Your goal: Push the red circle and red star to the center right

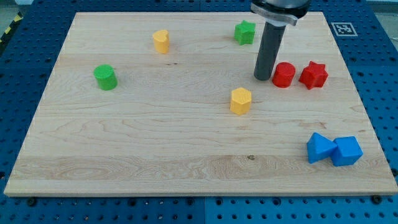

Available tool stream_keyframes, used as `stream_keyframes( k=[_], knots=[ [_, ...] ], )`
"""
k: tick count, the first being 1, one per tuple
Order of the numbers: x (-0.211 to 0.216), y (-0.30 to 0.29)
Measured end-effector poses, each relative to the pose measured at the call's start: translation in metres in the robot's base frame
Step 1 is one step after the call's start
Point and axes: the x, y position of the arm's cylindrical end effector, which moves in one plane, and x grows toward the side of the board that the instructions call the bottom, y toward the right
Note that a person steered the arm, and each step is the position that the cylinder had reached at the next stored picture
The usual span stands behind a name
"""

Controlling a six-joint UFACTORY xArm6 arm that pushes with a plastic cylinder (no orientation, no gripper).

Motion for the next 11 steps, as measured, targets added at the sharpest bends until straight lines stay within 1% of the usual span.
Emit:
stream_keyframes(
  k=[1,2,4,6,9,10,11],
  knots=[
    [0.011,0.000],
    [0.012,0.000],
    [0.000,0.000],
    [0.000,0.003],
    [0.000,0.037],
    [0.000,0.033],
    [0.000,-0.017]
  ],
)
